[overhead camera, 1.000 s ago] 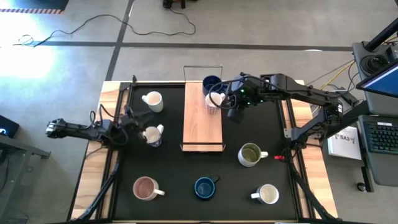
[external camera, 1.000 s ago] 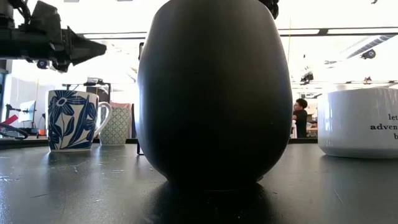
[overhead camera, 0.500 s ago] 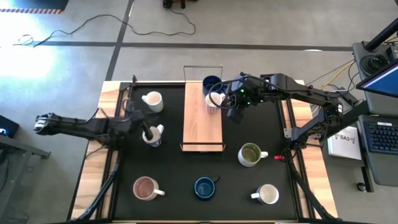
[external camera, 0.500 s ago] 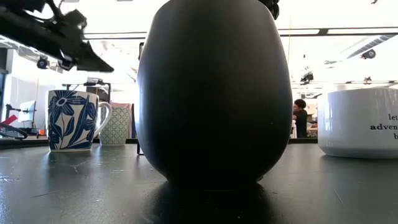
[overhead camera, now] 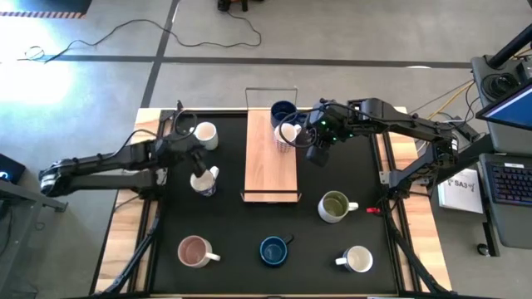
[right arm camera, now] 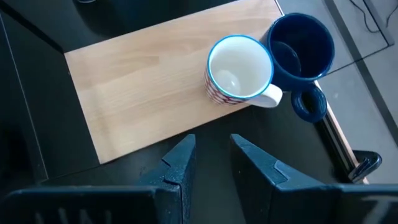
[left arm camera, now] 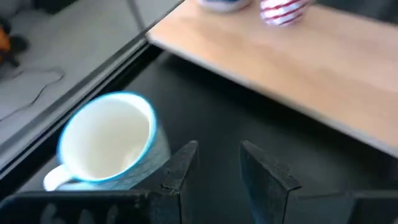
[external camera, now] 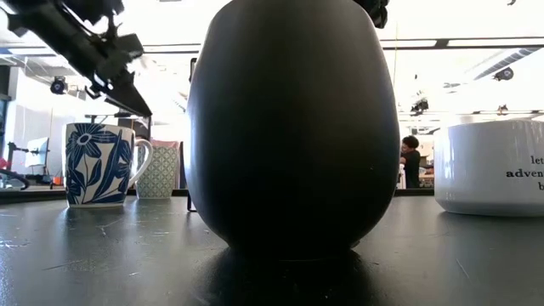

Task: Place coffee mugs
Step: Put the green patterned mug on the shelf

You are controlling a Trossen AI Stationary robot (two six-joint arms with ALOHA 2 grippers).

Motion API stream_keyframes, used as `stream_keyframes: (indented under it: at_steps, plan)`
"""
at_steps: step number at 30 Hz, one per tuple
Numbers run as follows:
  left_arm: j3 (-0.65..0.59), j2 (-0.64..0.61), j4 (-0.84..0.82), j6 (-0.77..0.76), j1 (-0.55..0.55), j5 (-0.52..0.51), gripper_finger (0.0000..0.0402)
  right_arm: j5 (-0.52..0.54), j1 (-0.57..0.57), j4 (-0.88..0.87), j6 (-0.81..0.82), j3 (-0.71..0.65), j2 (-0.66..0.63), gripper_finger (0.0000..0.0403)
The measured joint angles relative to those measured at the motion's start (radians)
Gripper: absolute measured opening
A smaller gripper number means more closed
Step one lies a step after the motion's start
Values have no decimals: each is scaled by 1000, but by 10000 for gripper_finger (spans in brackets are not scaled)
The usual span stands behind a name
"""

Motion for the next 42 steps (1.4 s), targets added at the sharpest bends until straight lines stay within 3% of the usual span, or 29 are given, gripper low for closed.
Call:
stream_keyframes:
  at_steps: [9,19,33,38,42]
  plan:
    - [27,157,13,-6,161,38,100,0,0,-34,20,0,0,91]
    - [157,356,-17,36,186,36,100,0,0,-33,20,0,0,88]
    - [171,513,-12,46,250,-43,99,0,0,-56,8,-1,0,84]
    - [175,542,-18,66,251,7,70,0,0,-55,0,-2,0,89]
    - [189,558,-16,63,251,30,22,1,0,-55,-1,-2,0,86]
